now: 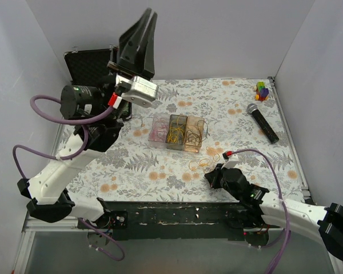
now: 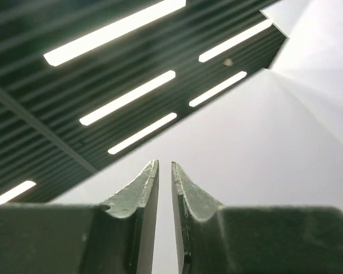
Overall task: Untangle the cables
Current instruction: Untie the cable, then place the cable at the center of the board.
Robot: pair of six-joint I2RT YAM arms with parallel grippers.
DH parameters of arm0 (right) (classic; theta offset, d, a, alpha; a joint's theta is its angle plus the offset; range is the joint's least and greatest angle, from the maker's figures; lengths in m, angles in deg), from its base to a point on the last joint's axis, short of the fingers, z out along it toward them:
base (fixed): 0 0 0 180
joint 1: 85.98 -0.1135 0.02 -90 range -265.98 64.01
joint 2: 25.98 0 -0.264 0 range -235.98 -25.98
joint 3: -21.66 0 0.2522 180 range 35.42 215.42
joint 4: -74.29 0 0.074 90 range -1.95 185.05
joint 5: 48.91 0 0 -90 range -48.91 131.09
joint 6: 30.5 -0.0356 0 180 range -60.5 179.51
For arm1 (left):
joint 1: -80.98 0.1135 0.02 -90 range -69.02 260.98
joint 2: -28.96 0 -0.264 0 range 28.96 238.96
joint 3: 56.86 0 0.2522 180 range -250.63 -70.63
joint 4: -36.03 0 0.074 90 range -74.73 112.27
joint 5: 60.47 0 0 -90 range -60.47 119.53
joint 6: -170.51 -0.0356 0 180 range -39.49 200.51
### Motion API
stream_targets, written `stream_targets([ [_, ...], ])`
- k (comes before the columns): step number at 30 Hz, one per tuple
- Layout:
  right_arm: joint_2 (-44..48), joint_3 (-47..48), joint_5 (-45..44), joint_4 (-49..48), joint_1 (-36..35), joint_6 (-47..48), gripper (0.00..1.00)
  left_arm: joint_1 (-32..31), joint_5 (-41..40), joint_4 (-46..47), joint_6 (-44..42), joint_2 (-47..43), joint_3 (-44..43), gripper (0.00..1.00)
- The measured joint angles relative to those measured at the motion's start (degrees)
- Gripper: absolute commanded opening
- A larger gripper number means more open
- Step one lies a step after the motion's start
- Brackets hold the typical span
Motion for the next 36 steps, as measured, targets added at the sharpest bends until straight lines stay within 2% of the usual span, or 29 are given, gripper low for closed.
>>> stream_targets([
  [8,5.79,0.0,-0.48,3.58,-0.07,0.57,0.01,0.0,-0.68,-0.92,7.78,-2.71,14.71,0.1],
  [13,7.8,0.0,-0.68,5.22,-0.07,0.59,0.01,0.0,-1.09,-2.97,10.95,-1.03,16.9,0.1],
  [14,8.02,0.0,-0.7,5.44,-0.07,0.61,0.01,0.0,-1.7,-3.8,11.76,-1.03,17.07,0.13],
  [15,8.2,0.0,-0.76,5.77,-0.07,0.66,0.01,0.0,-2.73,-4.28,12.76,-1.42,17.86,0.24],
  [17,8.76,0.0,-0.81,6.4,-0.07,0.83,0.01,0.22,-4.68,-5.18,14.75,-3.56,22.03,0.56],
  [18,9.05,0.0,-0.81,6.58,-0.09,0.92,0.01,0.59,-5.66,-6.27,16.06,-5.4,25.51,0.6],
  [20,9.7,0.0,-0.9,6.8,-0.15,1.18,0.01,2.54,-7.15,-9.99,19.89,-8.59,32.17,0.63],
  [23,10.03,0.0,-1.07,7.26,-0.26,1.46,0.01,8.92,-7.5,-16.94,26.64,-10.62,39.63,0.67],
  [29,10.25,0.0,-1.11,8.22,-0.28,2.45,0.01,23.96,-5.33,-30.91,34.47,-8.41,50.23,0.73],
  [32,10.25,0.0,-1.16,8.24,-0.28,2.8,0.01,27.28,-3.82,-34.62,35.45,-8.28,54.38,0.75],
  [36,10.01,0.0,-1.18,8.24,-0.28,2.97,0.01,30.91,-1.01,-37.92,36.54,-8.2,57.64,0.83],
])
